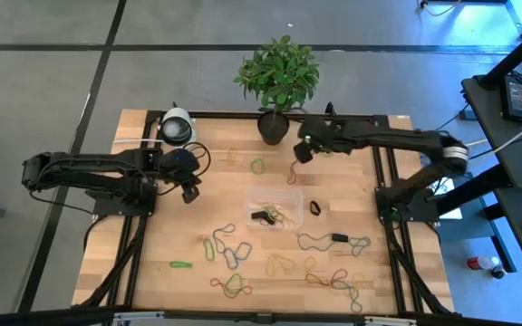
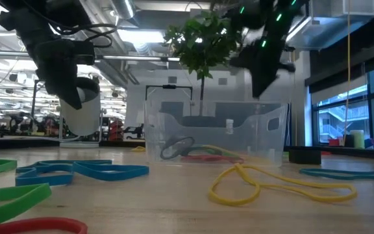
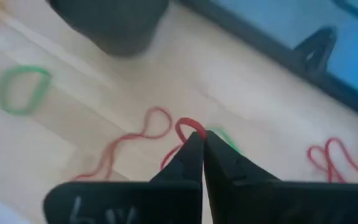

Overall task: Pick and place rubber bands into bin
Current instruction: Put the red rubber band into the bin

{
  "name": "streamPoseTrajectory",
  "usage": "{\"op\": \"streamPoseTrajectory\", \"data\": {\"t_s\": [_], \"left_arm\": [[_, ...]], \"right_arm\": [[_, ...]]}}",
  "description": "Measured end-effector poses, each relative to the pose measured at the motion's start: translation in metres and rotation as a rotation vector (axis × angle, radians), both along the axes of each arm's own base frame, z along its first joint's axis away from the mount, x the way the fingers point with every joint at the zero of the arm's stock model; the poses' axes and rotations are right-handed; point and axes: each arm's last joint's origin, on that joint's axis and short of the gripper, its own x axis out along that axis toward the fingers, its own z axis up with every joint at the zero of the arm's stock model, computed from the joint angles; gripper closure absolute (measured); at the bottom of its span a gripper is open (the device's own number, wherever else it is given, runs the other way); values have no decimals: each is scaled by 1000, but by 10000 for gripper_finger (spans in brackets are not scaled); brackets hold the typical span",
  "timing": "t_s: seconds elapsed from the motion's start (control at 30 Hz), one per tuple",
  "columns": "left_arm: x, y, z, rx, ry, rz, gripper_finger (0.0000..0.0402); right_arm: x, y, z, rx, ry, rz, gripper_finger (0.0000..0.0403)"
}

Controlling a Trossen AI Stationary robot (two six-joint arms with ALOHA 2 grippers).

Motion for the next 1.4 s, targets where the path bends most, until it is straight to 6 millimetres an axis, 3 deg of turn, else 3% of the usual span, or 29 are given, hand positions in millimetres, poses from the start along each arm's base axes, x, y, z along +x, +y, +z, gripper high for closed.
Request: {"op": "streamPoseTrajectory", "data": {"t_s": [0.13,0.27,0.6,0.93,1.2,1.4], "left_arm": [[4,1,3,-1,-49,16,400],[8,2,6,12,-106,16,400],[11,2,9,24,-154,18,400],[12,2,9,25,-155,18,400],[12,2,9,24,-155,19,400],[12,2,9,27,-154,17,393]], "right_arm": [[-16,18,31,-44,-112,48,401],[-20,40,45,-68,-163,154,401],[17,101,51,-6,-389,546,402],[53,138,3,125,-263,775,403],[79,145,-49,201,-152,708,403],[99,148,-66,249,-141,629,395]]}}
